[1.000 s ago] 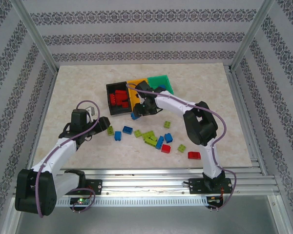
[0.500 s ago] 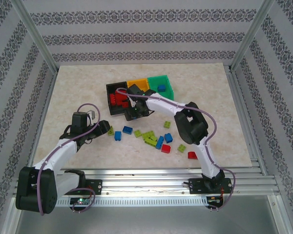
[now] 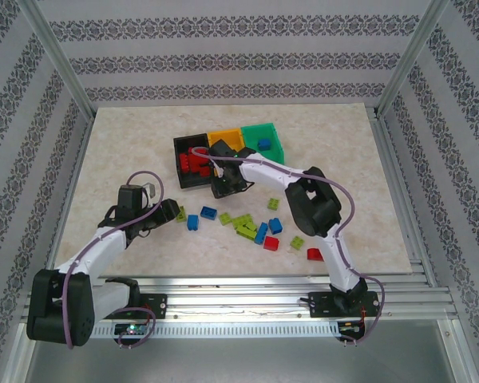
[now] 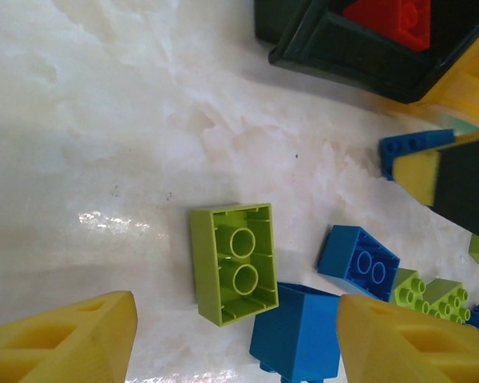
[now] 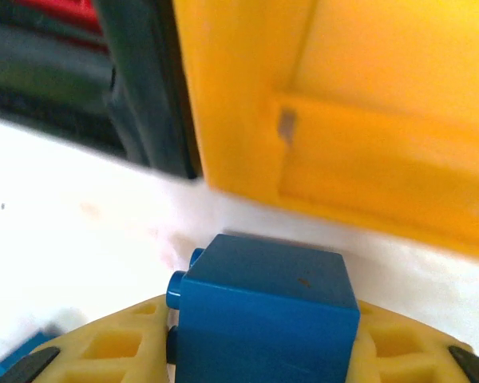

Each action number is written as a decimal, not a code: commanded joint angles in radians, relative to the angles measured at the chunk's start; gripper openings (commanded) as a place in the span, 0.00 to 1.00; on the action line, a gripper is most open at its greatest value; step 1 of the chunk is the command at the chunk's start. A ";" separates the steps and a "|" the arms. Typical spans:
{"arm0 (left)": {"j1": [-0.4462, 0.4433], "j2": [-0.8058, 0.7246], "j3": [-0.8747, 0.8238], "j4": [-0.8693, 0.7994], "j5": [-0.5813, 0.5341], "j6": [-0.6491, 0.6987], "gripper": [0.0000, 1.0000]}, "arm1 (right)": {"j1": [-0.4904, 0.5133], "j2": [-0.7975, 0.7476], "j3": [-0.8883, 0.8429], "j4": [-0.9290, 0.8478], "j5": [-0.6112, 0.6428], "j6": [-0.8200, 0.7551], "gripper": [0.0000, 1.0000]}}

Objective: Sort the legos into containers by color
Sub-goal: Pick up the lego from the center of the table, then place the lego in the container, then pick up the lego from the center of the table.

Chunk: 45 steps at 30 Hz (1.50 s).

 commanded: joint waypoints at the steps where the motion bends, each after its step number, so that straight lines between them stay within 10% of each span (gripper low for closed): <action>1: 0.013 0.033 0.003 0.046 0.032 -0.009 0.67 | -0.009 -0.153 -0.041 0.000 0.015 -0.009 0.30; 14: 0.013 0.127 0.061 0.039 0.088 -0.001 0.67 | -0.267 -0.161 0.078 0.016 0.046 0.001 0.34; 22: 0.013 0.201 0.125 -0.025 0.082 0.023 0.70 | -0.281 -0.046 0.221 -0.077 0.144 -0.059 0.57; 36: 0.001 0.406 0.257 -0.174 0.073 0.112 0.69 | -0.263 -0.364 -0.301 -0.018 0.052 -0.057 0.59; 45: -0.057 0.485 0.321 -0.234 0.005 0.155 0.39 | -0.272 -0.401 -0.536 0.075 -0.053 0.062 0.59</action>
